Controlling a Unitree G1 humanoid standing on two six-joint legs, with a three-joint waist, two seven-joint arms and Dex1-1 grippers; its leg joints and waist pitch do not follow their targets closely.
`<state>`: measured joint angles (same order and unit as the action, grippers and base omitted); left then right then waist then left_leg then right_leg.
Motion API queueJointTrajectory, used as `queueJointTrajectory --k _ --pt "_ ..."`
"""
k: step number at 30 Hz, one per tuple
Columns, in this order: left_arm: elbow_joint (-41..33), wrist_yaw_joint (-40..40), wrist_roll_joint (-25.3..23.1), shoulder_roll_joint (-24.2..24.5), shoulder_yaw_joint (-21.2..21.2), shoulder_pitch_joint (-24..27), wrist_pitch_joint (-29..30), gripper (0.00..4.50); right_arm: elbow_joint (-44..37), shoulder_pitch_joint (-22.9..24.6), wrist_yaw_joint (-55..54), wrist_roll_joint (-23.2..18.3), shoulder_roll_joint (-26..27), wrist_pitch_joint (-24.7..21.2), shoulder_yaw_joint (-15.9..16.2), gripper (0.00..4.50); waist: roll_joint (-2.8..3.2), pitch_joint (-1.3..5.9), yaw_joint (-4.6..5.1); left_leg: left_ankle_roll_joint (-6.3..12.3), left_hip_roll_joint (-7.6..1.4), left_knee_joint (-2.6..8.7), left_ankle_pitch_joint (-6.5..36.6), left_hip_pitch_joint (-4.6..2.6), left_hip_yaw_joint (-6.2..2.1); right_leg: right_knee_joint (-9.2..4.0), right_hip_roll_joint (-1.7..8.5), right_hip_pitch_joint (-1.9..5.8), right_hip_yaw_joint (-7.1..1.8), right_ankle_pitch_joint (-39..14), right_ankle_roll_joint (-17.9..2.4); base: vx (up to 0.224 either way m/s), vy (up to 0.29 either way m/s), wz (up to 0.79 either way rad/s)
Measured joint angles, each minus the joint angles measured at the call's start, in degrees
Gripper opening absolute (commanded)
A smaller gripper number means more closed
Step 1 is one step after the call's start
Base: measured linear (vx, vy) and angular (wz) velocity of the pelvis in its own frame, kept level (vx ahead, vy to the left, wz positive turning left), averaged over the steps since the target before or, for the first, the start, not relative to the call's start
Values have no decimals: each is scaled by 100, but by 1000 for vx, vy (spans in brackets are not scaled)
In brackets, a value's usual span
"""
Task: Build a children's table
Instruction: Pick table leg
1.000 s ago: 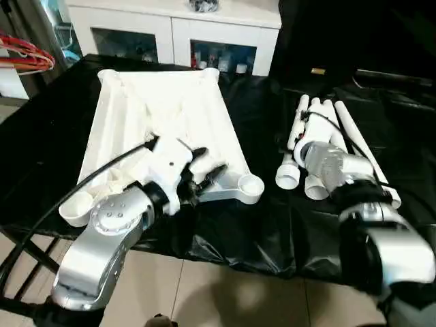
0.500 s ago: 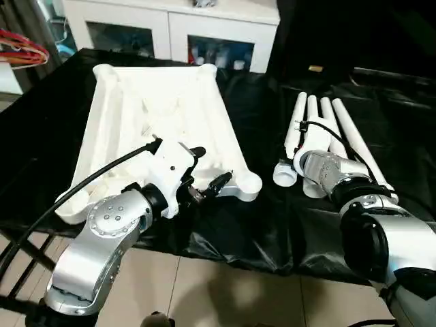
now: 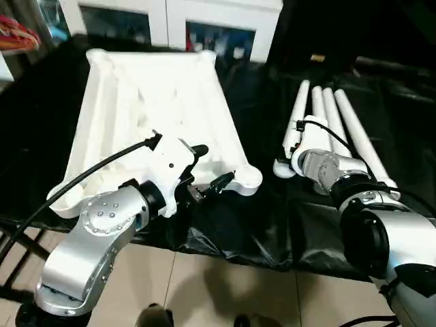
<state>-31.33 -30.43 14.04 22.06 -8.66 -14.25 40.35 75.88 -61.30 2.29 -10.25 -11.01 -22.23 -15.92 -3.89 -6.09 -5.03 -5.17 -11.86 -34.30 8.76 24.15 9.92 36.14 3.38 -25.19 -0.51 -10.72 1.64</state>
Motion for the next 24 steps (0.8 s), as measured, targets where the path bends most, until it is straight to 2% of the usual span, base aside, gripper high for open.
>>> queueJointTrajectory --k 3,6,9,17,24 --pt "-16 1 12 11 22 -48 65 377 57 -79 8 8 0 -11 0 334 -5 -31 6 1 0 0 0 -1 3 -5 0 0 -3 -3 -2 0 0 0" --pt "-51 1 43 59 31 -51 125 377 64 -151 20 20 -5 -21 -2 307 -21 -106 23 0 -1 5 0 -4 4 -3 0 -1 -3 -3 -2 0 0 0" --pt "-73 0 92 89 31 -61 173 377 64 -175 21 18 -12 -39 -10 289 -22 -125 22 0 -3 7 0 -4 4 -2 -1 -1 -2 -3 -3 0 0 0" --pt "-151 -2 206 82 62 -165 215 377 64 -184 22 -141 -52 -64 -303 280 -27 -134 22 -1 -2 8 0 -4 5 -2 0 -1 -3 -3 -2 0 0 0" --pt "-148 262 318 -201 240 -182 365 377 72 -150 301 -335 -77 134 -530 273 -18 -142 16 -1 -3 10 0 -3 8 -2 0 -4 -3 -4 -4 0 0 0"
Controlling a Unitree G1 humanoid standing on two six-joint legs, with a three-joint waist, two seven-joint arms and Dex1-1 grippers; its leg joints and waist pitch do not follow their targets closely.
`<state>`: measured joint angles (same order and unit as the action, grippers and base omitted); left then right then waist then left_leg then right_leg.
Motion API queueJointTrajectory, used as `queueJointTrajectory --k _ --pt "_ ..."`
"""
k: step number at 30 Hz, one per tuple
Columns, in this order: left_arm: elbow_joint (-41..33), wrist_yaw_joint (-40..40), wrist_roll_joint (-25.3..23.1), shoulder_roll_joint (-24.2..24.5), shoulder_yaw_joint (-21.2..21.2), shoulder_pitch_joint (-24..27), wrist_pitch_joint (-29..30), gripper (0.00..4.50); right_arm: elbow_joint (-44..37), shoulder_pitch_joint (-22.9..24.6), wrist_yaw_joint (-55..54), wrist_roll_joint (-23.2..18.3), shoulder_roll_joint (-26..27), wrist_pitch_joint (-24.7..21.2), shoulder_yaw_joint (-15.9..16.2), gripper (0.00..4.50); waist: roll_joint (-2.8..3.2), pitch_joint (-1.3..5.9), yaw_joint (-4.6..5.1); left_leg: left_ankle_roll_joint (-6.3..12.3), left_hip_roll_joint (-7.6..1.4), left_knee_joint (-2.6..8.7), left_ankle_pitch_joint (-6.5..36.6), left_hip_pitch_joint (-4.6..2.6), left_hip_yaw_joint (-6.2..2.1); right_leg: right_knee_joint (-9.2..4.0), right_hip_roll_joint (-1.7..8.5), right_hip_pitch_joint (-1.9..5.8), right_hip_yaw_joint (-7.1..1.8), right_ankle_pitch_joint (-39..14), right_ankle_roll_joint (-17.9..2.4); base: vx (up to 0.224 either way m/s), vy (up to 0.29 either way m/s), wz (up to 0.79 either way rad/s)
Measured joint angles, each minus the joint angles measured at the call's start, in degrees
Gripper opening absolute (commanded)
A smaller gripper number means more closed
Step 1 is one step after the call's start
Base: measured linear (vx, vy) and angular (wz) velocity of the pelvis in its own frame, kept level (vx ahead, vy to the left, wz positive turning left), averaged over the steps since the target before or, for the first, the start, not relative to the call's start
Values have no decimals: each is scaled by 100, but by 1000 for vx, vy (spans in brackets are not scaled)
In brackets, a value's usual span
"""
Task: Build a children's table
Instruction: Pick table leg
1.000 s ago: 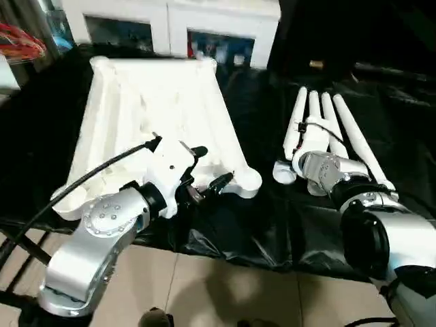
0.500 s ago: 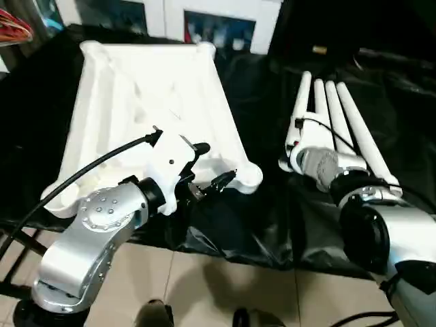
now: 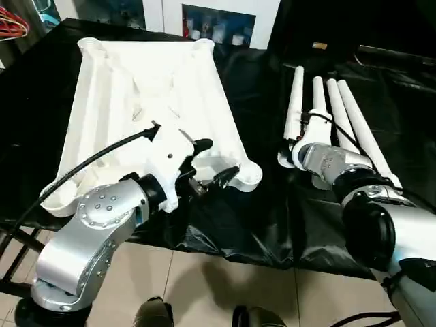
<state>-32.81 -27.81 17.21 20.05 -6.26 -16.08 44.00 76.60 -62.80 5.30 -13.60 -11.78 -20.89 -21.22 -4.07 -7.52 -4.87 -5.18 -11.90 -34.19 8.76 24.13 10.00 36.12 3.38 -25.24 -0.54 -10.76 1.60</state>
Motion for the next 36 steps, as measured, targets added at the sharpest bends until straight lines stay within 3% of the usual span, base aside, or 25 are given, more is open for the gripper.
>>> queueJointTrajectory --k 3,10,19,25,30,34,36 --pt "79 141 -4 -99 96 -45 -9 377 -11 59 239 -43 -12 166 -72 272 -3 2 -10 1 0 -1 0 0 3 0 0 2 -1 -1 -2 0 0 0" --pt "443 512 138 -510 486 -284 89 438 -207 307 842 -174 -28 533 -105 272 0 7 -34 14 -2 -17 -8 -1 3 10 1 8 2 1 -10 0 0 0" --pt "1767 1468 552 -1881 1108 -1358 116 450 -1082 670 1667 -699 37 674 -383 269 11 30 -101 70 -5 -35 -46 -4 5 18 7 25 15 42 -38 0 0 0" --pt "2145 1581 681 -2101 1263 -1414 180 450 -1367 940 1785 -881 87 601 -463 267 12 32 -144 85 -9 -65 -58 -5 2 63 10 21 21 48 -38 0 0 0" --pt "2301 1683 694 -2210 1259 -1432 255 450 -1661 1168 1709 -924 100 482 -477 267 50 53 -170 85 -8 -102 -58 -3 1 90 21 27 24 55 -42 0 0 0" --pt "2304 1736 665 -2176 1147 -1404 265 450 -1972 1358 1594 -741 29 279 -178 267 60 76 -169 85 -7 -104 -58 -3 -1 90 25 30 31 73 -39 0 0 0" --pt "2179 1603 494 -1828 746 -1333 336 450 -1968 1400 1402 -214 -121 112 344 267 63 84 -163 83 -7 -104 -59 -3 -6 91 25 30 36 81 -38 0 0 0"
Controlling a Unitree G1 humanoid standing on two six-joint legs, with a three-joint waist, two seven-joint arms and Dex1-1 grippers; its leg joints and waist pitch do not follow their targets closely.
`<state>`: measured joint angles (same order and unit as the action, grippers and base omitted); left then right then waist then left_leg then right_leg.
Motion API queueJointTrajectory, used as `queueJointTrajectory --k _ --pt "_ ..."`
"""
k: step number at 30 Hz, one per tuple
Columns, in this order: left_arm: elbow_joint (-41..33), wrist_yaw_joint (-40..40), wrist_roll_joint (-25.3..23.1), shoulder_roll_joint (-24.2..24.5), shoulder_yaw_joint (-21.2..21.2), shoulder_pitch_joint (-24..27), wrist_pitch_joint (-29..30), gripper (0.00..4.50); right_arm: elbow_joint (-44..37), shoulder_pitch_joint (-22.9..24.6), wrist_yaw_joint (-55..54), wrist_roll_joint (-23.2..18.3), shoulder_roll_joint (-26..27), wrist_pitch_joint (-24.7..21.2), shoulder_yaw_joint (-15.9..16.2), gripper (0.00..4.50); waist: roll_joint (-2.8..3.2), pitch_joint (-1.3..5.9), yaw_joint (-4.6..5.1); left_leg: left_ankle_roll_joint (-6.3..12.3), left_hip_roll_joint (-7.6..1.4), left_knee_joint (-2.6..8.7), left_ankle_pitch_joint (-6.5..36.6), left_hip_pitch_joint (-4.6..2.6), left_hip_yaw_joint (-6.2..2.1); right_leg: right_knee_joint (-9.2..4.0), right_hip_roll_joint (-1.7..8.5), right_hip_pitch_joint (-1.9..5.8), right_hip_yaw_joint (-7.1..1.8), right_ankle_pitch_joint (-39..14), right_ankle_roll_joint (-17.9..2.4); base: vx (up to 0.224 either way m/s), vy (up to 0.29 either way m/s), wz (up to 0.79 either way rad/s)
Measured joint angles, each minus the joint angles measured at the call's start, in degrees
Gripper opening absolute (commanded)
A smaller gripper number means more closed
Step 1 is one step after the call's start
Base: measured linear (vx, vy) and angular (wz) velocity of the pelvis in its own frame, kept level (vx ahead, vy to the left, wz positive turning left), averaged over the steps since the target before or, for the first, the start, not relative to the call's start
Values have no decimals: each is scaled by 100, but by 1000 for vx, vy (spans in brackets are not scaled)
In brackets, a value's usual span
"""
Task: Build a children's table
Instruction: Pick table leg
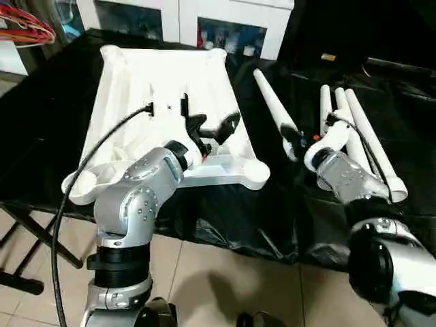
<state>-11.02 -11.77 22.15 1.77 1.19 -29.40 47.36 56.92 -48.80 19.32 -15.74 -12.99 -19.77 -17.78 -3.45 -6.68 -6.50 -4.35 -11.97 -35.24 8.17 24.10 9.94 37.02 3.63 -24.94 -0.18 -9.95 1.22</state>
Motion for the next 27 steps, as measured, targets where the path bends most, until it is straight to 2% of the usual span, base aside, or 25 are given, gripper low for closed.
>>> queueJointTrajectory --k 2,3,5,7,9,10,12,17,20,22,25,27 --pt "-122 -166 -190 290 -348 40 26 450 6 54 -147 326 -102 -117 287 267 0 1 1 -1 0 0 0 1 -4 1 2 1 7 3 2 0 0 0" --pt "-262 -346 -348 655 -733 67 21 450 5 95 -214 509 -137 -211 462 267 3 3 2 -1 -1 1 0 1 -11 1 2 3 18 4 3 0 0 0" --pt "-389 -529 -580 929 -1052 94 -13 450 -1 177 -234 678 -169 -302 615 267 7 8 11 -3 -1 1 -1 2 -11 1 11 2 30 6 4 0 0 0" --pt "-507 -770 -880 1323 -1465 159 -265 450 -145 209 -204 824 -176 -436 838 267 27 21 24 -5 -1 1 -2 2 -12 1 20 3 42 11 4 0 0 0" --pt "-583 -1003 -1126 1597 -1700 256 -648 450 -297 258 -212 929 -197 -549 973 267 50 35 42 -10 1 1 -6 2 -12 1 45 2 71 13 6 0 0 0" --pt "-621 -1079 -1188 1691 -1746 283 -778 450 -329 261 -221 942 -207 -597 999 300 57 39 49 -11 1 1 -6 2 -12 2 53 2 82 13 6 0 0 0" --pt "-757 -1198 -1202 1813 -1792 324 -918 450 -378 263 -257 970 -222 -665 1047 334 68 46 62 -16 2 1 -9 2 -11 3 61 3 88 14 5 0 0 0" --pt "-949 -1441 -1186 2074 -1817 472 -998 450 -398 260 -248 993 -235 -765 1097 377 76 50 77 -16 5 1 -9 2 -9 3 67 3 89 17 3 0 0 0" --pt "-1031 -1562 -1186 2170 -1825 535 -1001 450 -409 193 -229 1018 -306 -889 1142 386 79 48 98 -16 6 1 -9 3 -9 3 68 2 88 19 6 0 0 0" --pt "-1072 -1612 -1180 2173 -1822 561 -1001 450 -461 84 -203 1060 -368 -978 1146 419 79 47 128 -16 7 2 -9 4 -9 2 68 0 88 19 7 0 0 0" --pt "-1120 -1668 -1154 2183 -1820 572 -999 450 -483 -206 -190 1066 -421 -1036 1147 441 79 47 161 -16 7 6 -9 4 -10 2 68 -7 90 15 19 0 0 0" --pt "-1214 -1705 -1070 2208 -1813 582 -979 450 -413 -405 -200 1066 -472 -1072 1146 441 79 46 170 -16 7 11 -9 3 -10 1 68 -13 91 12 25 0 0 0"
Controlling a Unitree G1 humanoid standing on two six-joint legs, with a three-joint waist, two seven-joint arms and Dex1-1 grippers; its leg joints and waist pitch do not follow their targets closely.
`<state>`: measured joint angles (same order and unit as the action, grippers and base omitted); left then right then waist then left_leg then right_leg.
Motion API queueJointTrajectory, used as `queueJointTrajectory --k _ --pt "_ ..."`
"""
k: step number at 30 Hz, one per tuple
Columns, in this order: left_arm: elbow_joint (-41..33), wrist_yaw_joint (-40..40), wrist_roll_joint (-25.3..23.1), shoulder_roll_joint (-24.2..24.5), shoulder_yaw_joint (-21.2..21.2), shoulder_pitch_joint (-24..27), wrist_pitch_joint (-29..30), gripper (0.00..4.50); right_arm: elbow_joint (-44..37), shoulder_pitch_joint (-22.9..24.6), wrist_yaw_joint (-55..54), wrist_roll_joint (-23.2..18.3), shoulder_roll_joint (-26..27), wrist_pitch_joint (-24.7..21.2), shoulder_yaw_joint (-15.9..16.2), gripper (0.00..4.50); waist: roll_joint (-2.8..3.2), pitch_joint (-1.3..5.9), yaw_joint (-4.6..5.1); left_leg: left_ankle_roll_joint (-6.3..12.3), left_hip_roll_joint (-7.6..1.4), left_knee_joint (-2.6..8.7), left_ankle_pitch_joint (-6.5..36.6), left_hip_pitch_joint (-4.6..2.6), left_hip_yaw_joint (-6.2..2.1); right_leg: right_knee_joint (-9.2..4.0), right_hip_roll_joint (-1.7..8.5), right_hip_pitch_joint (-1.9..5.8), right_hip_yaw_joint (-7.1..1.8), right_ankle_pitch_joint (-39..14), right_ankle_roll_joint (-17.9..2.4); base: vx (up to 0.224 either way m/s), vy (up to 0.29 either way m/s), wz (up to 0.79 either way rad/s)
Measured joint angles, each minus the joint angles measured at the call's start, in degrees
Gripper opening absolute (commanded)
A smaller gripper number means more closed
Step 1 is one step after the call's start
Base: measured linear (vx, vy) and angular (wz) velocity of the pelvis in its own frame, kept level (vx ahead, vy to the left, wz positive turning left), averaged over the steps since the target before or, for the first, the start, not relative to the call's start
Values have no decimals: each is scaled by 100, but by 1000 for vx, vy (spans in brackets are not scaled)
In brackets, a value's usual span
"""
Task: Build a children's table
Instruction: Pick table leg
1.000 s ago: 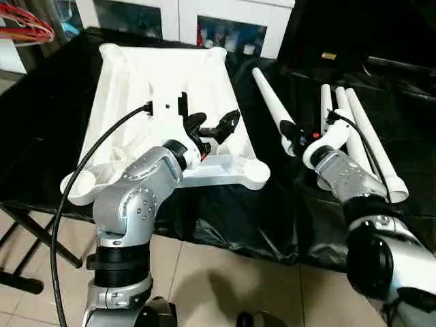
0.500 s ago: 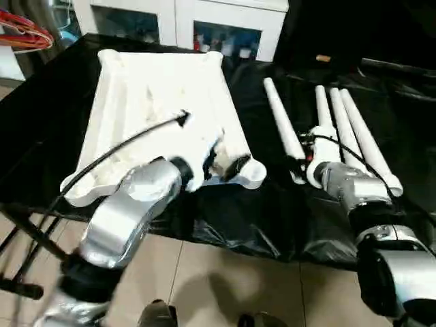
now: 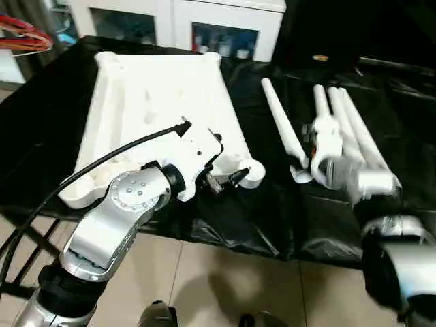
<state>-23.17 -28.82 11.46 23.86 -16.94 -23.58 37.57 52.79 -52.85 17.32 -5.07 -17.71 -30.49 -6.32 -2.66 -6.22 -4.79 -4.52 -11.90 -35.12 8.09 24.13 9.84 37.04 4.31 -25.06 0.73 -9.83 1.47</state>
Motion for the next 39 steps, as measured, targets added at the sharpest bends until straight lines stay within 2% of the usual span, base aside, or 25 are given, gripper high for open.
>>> queueJointTrajectory --k 5,7,13,16,20,21,23,24,28,35,39 --pt "-144 -96 82 49 24 52 120 450 403 -414 -76 -13 -61 43 -69 441 10 -10 -7 0 1 21 0 -1 1 -7 0 -7 3 -4 4 0 0 0" --pt "-224 -130 131 79 56 96 228 450 868 -606 -176 9 -28 250 -94 441 30 -26 -3 0 2 25 0 1 2 -8 0 -12 -1 -4 5 0 0 0" --pt "-397 -176 241 104 106 152 425 450 1556 -768 -186 77 184 490 -104 441 50 -87 -3 0 4 64 0 4 4 -23 0 -26 1 -8 11 0 0 0" --pt "-535 -162 262 130 160 178 534 450 1777 -903 -156 40 241 519 -189 441 61 -137 -1 0 3 74 0 8 6 -29 -1 -33 1 5 -12 0 0 0" --pt "-661 -159 341 133 217 221 672 450 1952 -1052 -132 11 284 586 -276 441 32 -204 16 0 3 93 0 8 6 -44 -2 -36 1 4 -12 0 0 0" --pt "-691 -158 346 135 221 257 717 450 1963 -1067 -145 19 284 581 -276 426 30 -210 20 0 3 97 0 8 6 -54 -2 -35 2 4 -12 0 0 0" --pt "-708 -157 358 136 224 269 762 450 1995 -1099 -187 47 282 560 -273 426 30 -212 27 0 3 100 0 8 5 -66 -2 -31 1 4 -12 0 0 0" --pt "-716 -156 362 136 235 269 773 450 2003 -1108 -190 48 283 551 -273 398 30 -213 37 0 2 104 0 8 5 -78 -2 -27 1 5 -13 0 0 0" --pt "-754 -161 446 120 270 266 869 450 2073 -1196 -194 41 266 356 -340 379 31 -214 75 0 3 108 0 8 4 -92 -1 -24 -2 4 -11 0 0 0" --pt "-778 -212 651 55 376 220 1028 450 2172 -1248 -184 43 112 110 -432 306 24 -218 107 -1 2 128 1 7 10 -102 -1 -23 1 -11 -9 0 0 0" --pt "-784 -215 692 60 388 202 1084 450 2185 -1248 -192 44 63 75 -448 292 19 -221 129 -1 2 137 1 6 12 -102 -1 -24 2 -18 -6 0 0 0"
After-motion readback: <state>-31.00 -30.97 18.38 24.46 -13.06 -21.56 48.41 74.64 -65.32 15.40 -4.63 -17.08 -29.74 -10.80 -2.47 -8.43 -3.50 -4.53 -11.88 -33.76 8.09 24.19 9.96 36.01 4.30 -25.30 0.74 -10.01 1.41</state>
